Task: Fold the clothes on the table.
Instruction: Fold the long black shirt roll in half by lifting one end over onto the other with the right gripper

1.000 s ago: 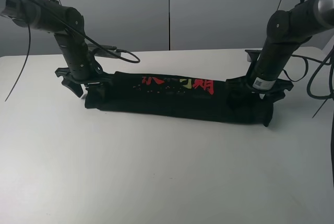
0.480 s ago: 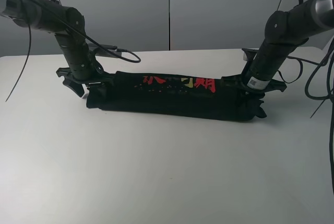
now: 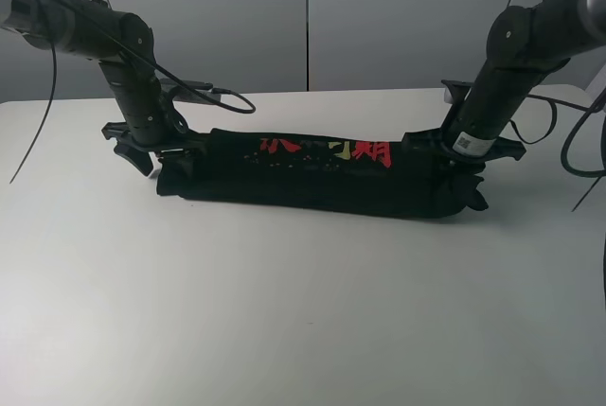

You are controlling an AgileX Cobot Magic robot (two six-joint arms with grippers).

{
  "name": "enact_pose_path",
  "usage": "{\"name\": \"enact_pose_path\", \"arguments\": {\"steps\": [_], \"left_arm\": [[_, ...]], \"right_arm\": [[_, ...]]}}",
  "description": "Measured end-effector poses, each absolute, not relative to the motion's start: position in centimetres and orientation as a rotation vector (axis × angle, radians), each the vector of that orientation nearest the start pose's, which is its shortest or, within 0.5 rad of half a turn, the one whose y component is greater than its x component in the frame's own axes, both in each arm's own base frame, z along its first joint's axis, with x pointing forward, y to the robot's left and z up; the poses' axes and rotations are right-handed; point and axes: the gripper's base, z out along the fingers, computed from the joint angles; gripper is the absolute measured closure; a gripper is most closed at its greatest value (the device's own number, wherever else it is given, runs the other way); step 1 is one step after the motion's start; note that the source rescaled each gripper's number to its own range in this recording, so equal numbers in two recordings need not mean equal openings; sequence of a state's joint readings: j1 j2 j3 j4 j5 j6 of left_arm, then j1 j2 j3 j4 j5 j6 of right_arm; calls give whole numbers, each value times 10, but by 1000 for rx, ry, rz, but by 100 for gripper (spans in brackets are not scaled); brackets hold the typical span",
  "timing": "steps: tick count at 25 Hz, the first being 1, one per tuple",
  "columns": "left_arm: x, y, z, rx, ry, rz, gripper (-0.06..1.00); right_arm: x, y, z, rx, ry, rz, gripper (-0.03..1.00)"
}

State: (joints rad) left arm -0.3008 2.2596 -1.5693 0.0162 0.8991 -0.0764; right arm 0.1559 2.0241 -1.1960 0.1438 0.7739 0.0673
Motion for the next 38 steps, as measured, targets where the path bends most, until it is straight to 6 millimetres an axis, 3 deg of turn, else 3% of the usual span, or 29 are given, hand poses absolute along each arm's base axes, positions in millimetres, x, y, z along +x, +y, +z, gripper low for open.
{"name": "enact_pose_path", "arguments": {"steps": [6,14,21,29,38], "left_arm": [[415,-128,102,359,3049,-1,-5],[415,-128,102,359,3049,-1,-5],[415,-128,102,359,3049,-1,-5],[415,-127,102,358,3049,-1,-6],[415,-127,102,358,3049,-1,-6]], "right_arm": [[361,73,147,-34,3113,279,83],[380,101,187,-70,2975,723,83],[384,119,203,-88,2828,1068,83],[387,145,180,-113,2807,1228,83],[390,182,136,-37,2762,1424,83]]}}
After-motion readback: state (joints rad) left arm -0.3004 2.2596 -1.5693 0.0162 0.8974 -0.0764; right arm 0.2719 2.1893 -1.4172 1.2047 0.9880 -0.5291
